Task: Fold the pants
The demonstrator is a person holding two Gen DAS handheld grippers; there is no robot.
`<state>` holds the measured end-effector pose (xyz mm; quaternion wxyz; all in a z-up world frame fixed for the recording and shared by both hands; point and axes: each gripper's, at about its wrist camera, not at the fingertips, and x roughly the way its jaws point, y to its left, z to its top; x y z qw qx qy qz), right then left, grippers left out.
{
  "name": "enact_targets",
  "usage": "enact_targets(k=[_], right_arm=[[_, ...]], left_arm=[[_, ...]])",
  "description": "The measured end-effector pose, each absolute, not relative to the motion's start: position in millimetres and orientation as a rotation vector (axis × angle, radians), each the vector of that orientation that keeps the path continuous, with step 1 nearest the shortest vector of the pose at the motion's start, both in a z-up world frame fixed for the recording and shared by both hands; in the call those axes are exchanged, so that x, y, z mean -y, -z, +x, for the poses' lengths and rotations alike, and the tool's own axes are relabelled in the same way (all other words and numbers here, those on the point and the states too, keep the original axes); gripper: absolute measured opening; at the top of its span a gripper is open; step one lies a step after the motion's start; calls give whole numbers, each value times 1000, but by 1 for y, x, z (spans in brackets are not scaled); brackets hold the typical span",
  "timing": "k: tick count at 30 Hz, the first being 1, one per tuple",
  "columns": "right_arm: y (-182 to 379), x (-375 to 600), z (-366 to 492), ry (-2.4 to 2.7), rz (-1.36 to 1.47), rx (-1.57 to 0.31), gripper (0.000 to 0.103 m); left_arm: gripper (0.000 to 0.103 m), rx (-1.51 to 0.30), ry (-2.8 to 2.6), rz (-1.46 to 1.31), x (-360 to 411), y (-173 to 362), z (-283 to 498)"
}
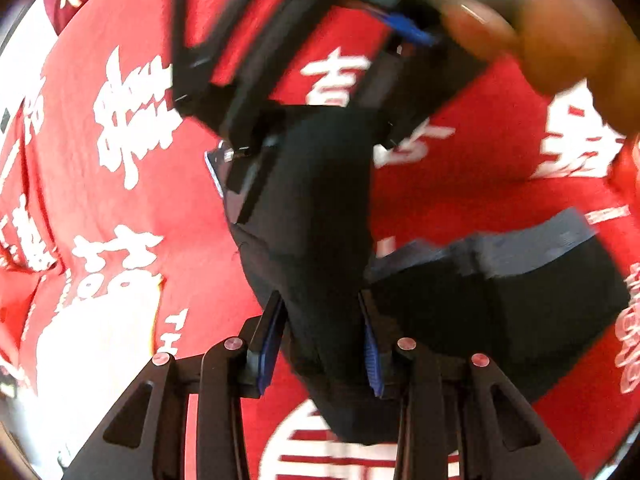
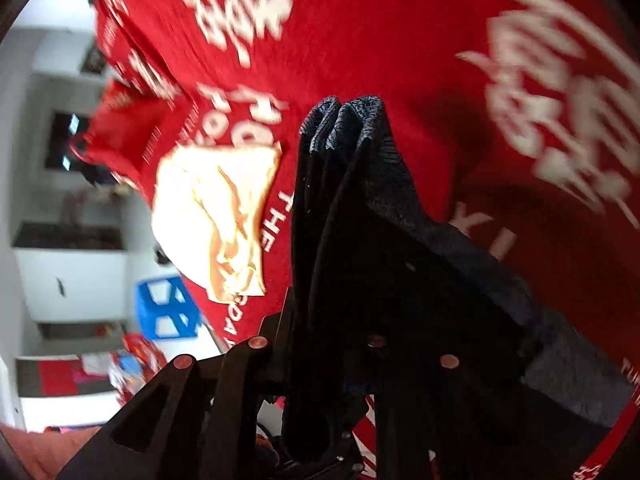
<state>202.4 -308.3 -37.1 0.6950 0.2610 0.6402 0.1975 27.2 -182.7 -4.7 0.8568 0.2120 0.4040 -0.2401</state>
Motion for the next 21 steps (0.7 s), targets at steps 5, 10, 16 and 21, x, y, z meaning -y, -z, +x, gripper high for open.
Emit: enact_targets(k=[5,10,16,21], right_arm=[[16,396,136,-394,764,-1281,17],[18,468,59,-305,870,-1197,17],[56,536,-20,-168,1046,-1150,17],[118,564,-54,-87,1103,-1198,18]], left_arm=[[36,-852,661,420,232,-24,-16],[36,-893,798,457,291,-31,-54],[36,-921,912,573,349,-2,-103],[36,-999,908,684,375,50,-125]])
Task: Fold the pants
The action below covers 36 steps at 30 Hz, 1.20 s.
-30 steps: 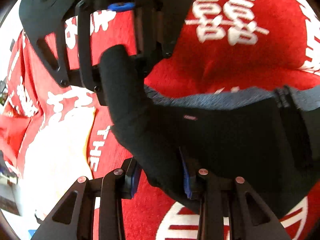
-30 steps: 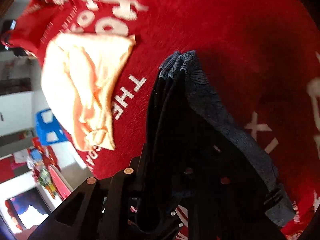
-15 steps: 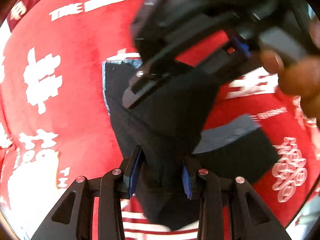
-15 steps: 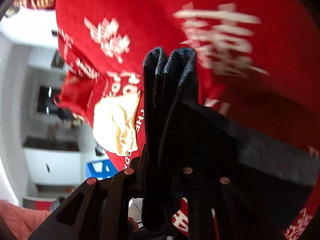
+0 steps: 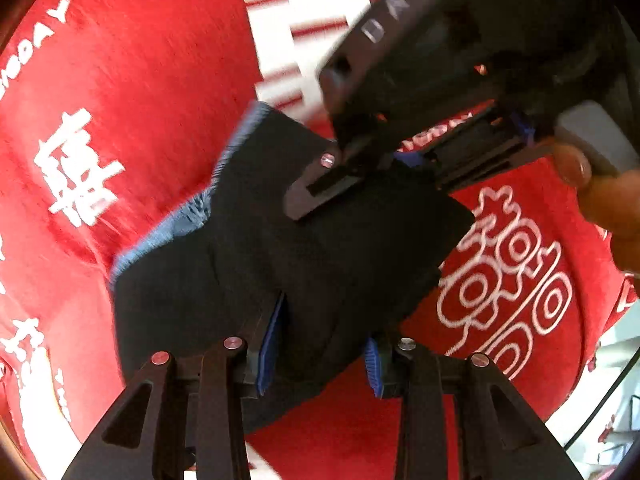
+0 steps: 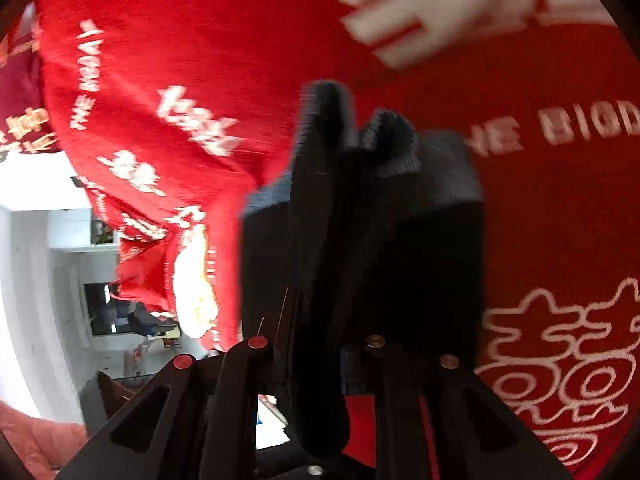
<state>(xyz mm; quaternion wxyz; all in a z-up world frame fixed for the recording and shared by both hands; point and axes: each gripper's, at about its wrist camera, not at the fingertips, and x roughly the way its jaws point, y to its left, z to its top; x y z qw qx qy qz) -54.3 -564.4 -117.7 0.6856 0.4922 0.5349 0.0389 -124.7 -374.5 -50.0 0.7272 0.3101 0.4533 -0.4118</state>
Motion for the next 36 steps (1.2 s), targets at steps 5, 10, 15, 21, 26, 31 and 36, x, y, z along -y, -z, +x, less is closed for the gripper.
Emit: enact_targets(k=[5,10,15,21,26,31,36], right_arm=[[157,573,-67,-69,1166,-1188,19],[154,570,-73,-49,1152,-1187,19],[136,553,-53,2,1006,-1237,24],[124,535,-50,92,821,-1297,31],[106,527,-64,203,633,-1351,37],[80,530,-56,203,608,-1259,37],[85,530,-21,178,623,-1251,37]], left_arm=[[36,-1013,886,739,382,73,-133],[48,-1026,902,759,383,72,-140],[71,-1118,890,670,365,61,-121],[71,-1152,815,604,326,42,-96],[71,-1162,665,527,299,38,-48],[71,-1168,500,440,281,43,12],[71,-1234,404,362,284,64,66]])
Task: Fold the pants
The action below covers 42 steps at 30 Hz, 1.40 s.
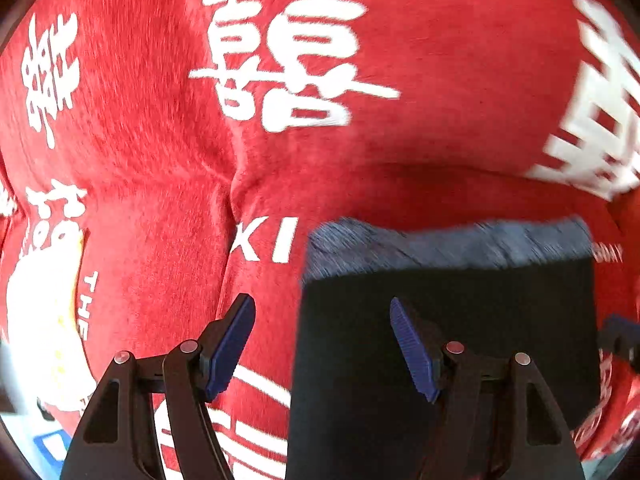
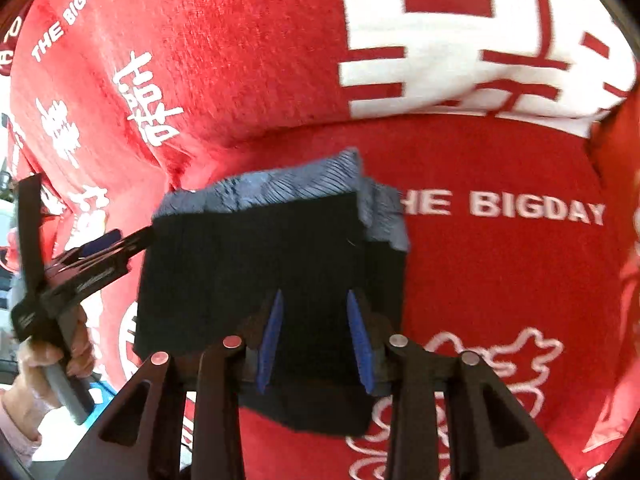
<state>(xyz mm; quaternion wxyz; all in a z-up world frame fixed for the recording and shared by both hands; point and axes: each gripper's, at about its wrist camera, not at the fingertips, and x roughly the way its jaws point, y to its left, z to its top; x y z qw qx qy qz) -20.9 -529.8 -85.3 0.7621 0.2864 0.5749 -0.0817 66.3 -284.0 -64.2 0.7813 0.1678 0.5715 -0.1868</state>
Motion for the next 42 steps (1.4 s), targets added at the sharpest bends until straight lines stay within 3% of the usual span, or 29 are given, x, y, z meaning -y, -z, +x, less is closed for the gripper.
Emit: enact_targets(k=[3,7,26,29,31,42], right_arm=[[93,525,-21,176,628,-1275,37],[110,507,-41,194,519,-1356,36],[115,509,-65,229,559,-1342,40],[115,510,-64,235,557,-1347,43],[116,511,-64,254,550,-1357,55],[120,521,-69,274,635,-1362,62]], left_arm=[[71,-1289,382,326,284,84,78],[85,-1276,357,326,282,95,73],[85,-1344,425,346,273,79,59],[85,-1343,423,348,273,77,58],[85,-1343,421,349,272,77,58],[85,-1380,447,347,263,72,55]])
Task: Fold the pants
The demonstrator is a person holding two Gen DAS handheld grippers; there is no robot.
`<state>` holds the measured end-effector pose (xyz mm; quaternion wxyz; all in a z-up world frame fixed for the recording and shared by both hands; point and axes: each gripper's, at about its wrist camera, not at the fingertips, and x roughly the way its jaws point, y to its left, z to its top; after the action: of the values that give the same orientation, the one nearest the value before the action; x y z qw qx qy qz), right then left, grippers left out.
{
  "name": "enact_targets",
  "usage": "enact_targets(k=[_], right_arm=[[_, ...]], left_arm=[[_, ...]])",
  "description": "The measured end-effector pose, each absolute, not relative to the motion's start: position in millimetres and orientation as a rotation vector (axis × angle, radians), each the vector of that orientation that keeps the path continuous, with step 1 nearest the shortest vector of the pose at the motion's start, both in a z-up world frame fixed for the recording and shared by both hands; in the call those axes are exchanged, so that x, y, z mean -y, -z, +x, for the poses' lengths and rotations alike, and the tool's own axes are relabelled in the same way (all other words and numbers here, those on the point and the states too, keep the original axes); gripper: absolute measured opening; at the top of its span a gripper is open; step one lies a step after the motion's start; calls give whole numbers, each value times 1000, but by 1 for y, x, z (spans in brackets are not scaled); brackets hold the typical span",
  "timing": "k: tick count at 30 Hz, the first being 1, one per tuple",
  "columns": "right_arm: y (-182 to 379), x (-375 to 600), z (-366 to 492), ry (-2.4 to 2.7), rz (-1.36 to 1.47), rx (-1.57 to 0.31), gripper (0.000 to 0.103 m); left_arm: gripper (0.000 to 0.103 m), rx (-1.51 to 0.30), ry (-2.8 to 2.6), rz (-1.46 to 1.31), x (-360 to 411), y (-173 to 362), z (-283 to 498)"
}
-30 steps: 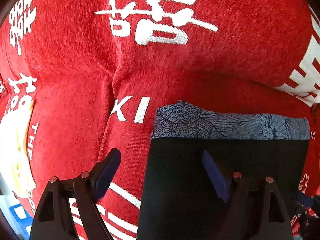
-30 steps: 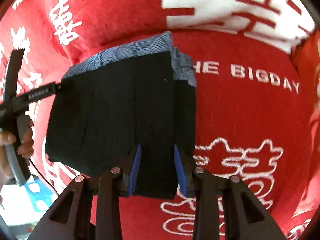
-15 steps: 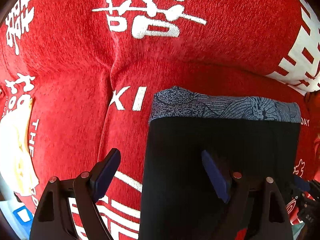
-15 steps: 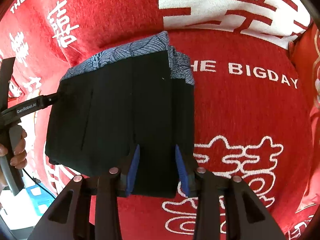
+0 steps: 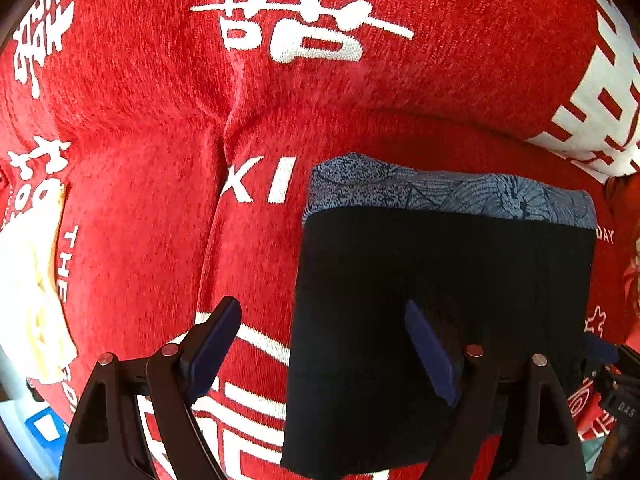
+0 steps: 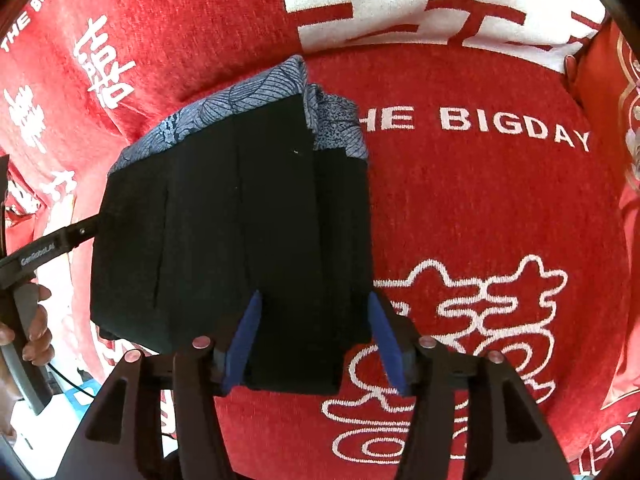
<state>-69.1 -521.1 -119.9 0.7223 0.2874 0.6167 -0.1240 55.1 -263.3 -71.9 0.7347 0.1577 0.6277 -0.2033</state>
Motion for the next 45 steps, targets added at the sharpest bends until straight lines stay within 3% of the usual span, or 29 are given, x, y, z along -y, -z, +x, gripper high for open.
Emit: enact_targets(k=[10,16,23,24,27,41,44,45], right_arm=[[113,542,-76,220,686,-1319,82],[122,571,-72,125,828,-1252,84],[167,576,-59,-53,943,-1311,84],[170,575,-60,-60,953,-1311,88],[177,583,-65,-99,1040,-1266,95],[183,589,-41,-170,1067,-1232,96],[182,592,-45,-95,1099,-1259,82],[180,593,-46,-90,1105,-1262,75]], left_arm=[[85,-1392,539,357,255,68,55],[85,-1473,685,279,256,78,71],[85,-1539,768,169,250,97,86],[101,-1544,765,158,249,101,90],[103,-1542,746,151,247,109,93],[103,-1656,800,41,267,144,95],[101,-1637,778,41,269,138,92],[89,-1632,791,27,268,135,90]])
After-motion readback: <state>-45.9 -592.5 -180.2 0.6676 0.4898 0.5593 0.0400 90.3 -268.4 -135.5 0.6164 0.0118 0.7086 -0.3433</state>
